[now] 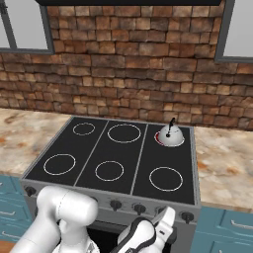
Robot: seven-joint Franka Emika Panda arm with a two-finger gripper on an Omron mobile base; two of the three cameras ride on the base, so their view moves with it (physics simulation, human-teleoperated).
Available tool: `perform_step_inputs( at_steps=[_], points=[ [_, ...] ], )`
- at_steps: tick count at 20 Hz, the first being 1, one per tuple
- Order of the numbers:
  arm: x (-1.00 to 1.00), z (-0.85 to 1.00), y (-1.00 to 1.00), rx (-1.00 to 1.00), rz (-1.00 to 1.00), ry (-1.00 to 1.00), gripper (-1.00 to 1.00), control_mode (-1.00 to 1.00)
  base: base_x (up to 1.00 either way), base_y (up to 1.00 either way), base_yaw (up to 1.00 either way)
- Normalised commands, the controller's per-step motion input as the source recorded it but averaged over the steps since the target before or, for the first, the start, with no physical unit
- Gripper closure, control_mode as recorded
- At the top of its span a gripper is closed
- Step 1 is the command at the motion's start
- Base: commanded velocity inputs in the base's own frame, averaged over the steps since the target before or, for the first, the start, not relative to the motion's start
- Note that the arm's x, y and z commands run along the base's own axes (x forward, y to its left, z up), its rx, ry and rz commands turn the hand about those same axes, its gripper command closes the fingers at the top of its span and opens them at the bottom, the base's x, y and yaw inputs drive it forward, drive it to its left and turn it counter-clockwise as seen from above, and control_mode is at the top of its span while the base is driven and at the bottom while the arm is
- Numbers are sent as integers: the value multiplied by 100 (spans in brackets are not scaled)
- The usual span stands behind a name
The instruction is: Lower the heat of the kettle.
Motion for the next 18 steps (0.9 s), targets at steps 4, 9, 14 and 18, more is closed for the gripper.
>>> perform_step_inputs(
  at_steps=[4, 9, 14, 18],
  points=[
    [12, -4, -10, 0, 0, 0, -100, -100, 0, 0, 0],
    [2, -8, -18, 0, 0, 0, -100, -100, 0, 0, 0],
    [9, -16, -3, 0, 0, 0, 100, -100, 0, 0, 0],
    [14, -20, 0, 0, 0, 0, 100, -100, 0, 0, 0]
  ],
)
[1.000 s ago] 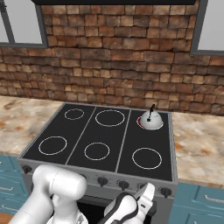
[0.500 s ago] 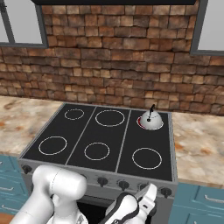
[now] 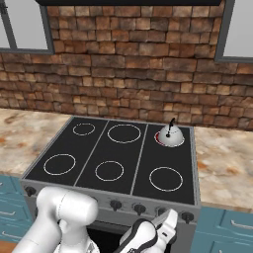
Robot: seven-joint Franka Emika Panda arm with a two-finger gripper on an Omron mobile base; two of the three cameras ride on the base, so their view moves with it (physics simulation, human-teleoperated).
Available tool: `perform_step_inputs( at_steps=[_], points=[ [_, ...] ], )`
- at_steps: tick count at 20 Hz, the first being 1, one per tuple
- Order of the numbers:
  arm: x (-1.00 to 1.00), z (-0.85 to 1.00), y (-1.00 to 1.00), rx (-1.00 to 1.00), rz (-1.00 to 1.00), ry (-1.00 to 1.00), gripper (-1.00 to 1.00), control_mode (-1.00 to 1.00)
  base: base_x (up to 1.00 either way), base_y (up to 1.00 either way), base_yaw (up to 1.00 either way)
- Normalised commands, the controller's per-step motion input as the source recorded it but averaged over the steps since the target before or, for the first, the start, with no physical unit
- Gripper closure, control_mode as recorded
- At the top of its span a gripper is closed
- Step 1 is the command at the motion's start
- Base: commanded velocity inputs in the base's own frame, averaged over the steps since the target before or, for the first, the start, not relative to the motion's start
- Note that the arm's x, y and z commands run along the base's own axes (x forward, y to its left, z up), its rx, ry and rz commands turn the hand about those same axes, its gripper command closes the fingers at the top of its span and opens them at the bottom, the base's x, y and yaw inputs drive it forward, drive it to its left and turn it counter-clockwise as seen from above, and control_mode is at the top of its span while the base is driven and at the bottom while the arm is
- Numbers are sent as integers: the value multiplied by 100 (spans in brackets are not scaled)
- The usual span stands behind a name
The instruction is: Lower the heat of the kettle.
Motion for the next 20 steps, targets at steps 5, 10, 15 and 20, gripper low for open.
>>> perform_step_inputs(
  at_steps=[5, 10, 15, 20],
  points=[
    [1, -8, -2, 0, 0, 0, 100, -100, 0, 0, 0],
    [0, 0, -17, 15, 0, 0, 100, -100, 0, 0, 0],
    [0, 5, -16, 23, 0, 0, 100, -100, 0, 0, 0],
    [0, 6, -24, 26, 0, 0, 100, -100, 0, 0, 0]
  ],
)
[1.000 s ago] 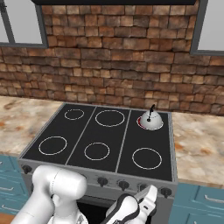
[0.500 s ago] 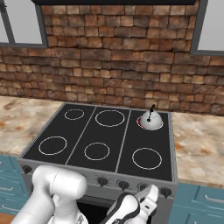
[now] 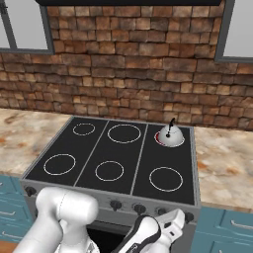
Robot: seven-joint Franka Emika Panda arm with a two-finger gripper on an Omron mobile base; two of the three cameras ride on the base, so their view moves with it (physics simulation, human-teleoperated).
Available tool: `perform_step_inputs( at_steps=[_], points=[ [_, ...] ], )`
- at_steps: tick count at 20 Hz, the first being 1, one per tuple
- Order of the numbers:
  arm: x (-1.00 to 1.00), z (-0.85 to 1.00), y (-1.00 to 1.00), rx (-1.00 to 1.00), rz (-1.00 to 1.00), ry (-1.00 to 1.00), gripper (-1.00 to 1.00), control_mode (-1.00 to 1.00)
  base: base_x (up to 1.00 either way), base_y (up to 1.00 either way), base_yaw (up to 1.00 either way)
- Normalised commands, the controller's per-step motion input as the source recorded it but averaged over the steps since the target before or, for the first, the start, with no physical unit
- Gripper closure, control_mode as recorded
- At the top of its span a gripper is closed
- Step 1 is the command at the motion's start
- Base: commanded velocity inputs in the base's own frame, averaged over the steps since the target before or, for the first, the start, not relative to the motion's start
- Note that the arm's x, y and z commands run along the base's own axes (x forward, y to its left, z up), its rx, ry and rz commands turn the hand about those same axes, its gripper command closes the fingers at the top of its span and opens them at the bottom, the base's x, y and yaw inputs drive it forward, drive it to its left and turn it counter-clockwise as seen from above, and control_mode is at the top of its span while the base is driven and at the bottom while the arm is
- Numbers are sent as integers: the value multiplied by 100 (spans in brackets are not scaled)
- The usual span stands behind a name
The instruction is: Lower the heat of the kettle.
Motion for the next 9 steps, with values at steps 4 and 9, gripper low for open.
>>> perform_step_inputs(
  at_steps=[4, 9],
  points=[
    [0, 12, -21, 28, -1, 0, 100, -100, 0, 0, 0],
    [0, 15, -20, 28, -2, -2, 100, -100, 0, 0, 0]
  ],
)
